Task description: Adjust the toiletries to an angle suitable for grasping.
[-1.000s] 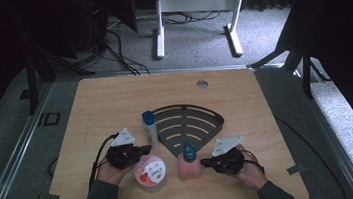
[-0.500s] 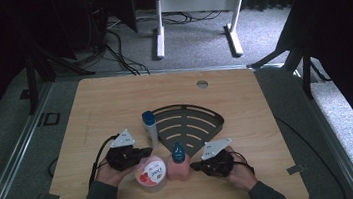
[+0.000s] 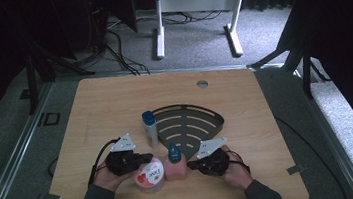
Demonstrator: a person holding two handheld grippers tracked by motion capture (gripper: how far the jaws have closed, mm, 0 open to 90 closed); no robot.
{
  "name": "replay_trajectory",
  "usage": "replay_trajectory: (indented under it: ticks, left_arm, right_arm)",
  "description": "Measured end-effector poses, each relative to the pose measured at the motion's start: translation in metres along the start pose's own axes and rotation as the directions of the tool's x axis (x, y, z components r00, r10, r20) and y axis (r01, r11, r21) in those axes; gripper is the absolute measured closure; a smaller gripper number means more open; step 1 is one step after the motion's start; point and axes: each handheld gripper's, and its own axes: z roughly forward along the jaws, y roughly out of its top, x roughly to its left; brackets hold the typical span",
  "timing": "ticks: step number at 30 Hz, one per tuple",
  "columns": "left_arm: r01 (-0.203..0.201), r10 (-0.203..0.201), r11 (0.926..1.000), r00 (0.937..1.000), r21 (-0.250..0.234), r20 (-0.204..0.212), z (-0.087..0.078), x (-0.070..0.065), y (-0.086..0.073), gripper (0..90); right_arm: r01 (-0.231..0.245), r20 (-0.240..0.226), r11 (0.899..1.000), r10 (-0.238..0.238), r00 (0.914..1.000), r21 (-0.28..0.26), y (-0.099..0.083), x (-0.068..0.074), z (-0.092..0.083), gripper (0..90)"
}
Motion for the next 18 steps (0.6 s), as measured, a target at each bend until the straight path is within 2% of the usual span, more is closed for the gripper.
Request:
replay_trajectory:
  ticks: [11, 18]
  left_arm:
    - [0.010, -0.011, 0.9999, 0.9992, -0.005, -0.037, -0.008, 0.001, -0.006, 89.9]
    - [0.012, -0.012, 0.9999, 0.9985, -0.010, -0.053, -0.009, 0.002, -0.006, 89.9]
  right_arm:
    - [0.023, -0.001, 1.000, -0.023, 0.9997, 0.005, 0.014, 0.005, 0.013, 90.0]
    - [0.053, -0.021, 0.999, -0.053, 0.9984, -0.011, 0.014, 0.018, 0.001, 90.0]
